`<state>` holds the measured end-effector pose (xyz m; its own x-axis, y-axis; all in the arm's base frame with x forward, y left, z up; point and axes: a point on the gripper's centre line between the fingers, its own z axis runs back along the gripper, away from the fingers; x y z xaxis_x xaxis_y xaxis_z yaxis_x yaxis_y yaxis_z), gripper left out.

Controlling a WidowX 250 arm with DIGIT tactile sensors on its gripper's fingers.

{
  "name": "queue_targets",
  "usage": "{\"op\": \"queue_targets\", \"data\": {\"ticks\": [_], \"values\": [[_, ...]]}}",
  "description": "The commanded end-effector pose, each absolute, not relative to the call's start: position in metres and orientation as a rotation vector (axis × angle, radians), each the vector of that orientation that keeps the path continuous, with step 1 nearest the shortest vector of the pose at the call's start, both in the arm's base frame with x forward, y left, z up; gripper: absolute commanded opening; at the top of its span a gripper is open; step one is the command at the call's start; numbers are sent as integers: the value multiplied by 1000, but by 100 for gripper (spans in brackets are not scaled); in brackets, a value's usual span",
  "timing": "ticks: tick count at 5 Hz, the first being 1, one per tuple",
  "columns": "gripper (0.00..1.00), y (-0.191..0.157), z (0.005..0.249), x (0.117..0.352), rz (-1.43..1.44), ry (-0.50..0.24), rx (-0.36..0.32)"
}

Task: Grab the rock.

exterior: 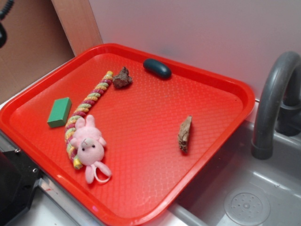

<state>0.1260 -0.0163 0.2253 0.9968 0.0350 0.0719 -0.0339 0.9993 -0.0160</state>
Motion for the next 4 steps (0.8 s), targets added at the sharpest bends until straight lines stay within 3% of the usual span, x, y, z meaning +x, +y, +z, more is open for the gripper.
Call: {"op": "queue_targets", "data": {"ticks": [1, 2, 4], "values": [[100, 14, 213, 167, -121, -155, 33], [100, 45, 176, 207, -315, -175, 6], [100, 62, 133, 274, -532, -222, 48]]}}
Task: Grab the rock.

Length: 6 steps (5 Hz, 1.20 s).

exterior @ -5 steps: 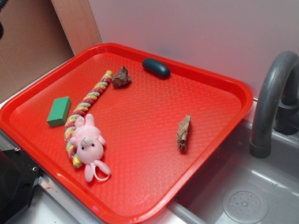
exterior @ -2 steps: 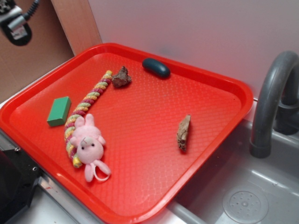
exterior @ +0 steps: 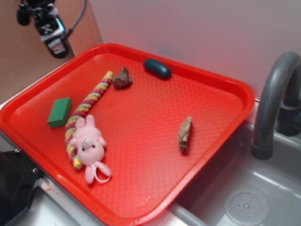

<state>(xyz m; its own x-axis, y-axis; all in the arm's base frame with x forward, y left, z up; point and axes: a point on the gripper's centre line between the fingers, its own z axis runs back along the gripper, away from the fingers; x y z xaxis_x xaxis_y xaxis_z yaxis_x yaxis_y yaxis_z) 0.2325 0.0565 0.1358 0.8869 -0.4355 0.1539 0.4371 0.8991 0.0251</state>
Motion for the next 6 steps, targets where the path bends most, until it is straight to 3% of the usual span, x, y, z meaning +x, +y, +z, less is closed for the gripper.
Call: {"op": "queue_targets", "data": {"ticks": [1, 2, 3, 5, 6], "values": [[100, 55, 114, 292, -551, -208, 45], [100, 42, 87, 311, -634, -183, 24], [100, 25, 73, 305, -694, -152, 42], [100, 29, 55, 299, -712, -77, 116], [100, 46, 47, 302, -641, -30, 159]]}}
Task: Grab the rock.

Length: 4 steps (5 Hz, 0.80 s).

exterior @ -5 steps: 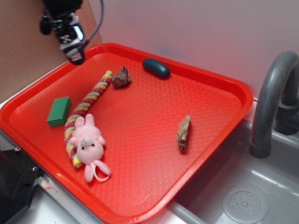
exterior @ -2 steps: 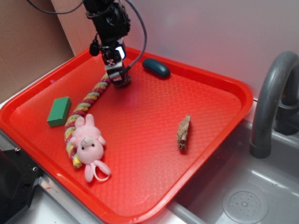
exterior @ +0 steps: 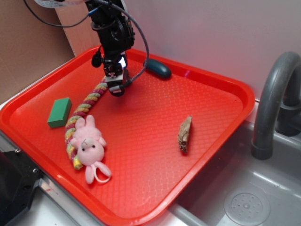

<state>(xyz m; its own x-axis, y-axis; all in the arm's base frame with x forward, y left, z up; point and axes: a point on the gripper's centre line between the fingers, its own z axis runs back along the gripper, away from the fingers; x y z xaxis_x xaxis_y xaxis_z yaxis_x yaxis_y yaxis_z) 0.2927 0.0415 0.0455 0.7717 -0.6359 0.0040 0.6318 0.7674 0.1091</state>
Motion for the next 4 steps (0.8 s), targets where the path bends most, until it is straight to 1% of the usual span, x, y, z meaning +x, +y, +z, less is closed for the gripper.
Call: {"op": "queue_targets", "data": {"ticks": [1, 2, 3, 4], "values": [[100, 50, 43, 304, -624, -26, 149], [28, 52, 34, 308, -624, -13, 123], [0, 45, 34, 306, -621, -30, 89], [0, 38, 36, 302, -613, -52, 34]]}}
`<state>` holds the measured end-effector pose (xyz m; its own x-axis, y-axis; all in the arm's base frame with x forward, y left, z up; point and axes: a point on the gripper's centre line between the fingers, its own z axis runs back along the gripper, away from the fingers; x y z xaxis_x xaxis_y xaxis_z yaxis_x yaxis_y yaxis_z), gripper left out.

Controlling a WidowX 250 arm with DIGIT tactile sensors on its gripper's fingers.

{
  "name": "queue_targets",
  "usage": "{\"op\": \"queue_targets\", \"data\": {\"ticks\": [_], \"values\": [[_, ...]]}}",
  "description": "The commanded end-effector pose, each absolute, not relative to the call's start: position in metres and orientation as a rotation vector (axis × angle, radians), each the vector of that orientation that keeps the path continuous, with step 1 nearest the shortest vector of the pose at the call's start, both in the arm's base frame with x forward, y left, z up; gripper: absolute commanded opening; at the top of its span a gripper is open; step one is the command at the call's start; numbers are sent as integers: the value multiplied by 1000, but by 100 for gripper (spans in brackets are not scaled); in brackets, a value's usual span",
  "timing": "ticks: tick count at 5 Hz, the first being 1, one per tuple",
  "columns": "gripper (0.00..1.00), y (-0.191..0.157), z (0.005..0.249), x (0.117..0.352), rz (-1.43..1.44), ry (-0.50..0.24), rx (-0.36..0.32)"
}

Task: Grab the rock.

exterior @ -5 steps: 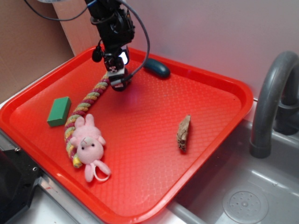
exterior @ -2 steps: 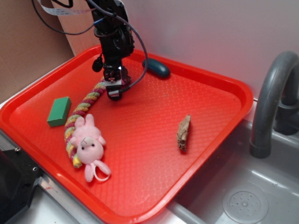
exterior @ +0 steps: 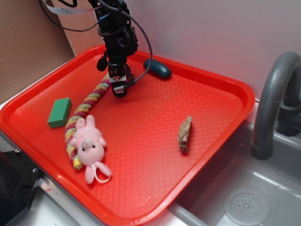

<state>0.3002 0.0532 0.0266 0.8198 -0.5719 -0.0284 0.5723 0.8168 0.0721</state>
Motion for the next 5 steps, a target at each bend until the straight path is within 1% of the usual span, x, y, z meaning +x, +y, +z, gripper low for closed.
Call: {"op": "queue_targets", "data": {"ticks": [1, 2, 3, 4, 5], "values": [[0, 39, 84, 280, -367, 22, 116], [0, 28, 133, 245, -116, 41, 175], [0, 22, 183, 221, 135, 27, 136], [0, 15, 197, 206, 330, 19, 82], [0, 6, 187, 212, 329, 11, 71]]}}
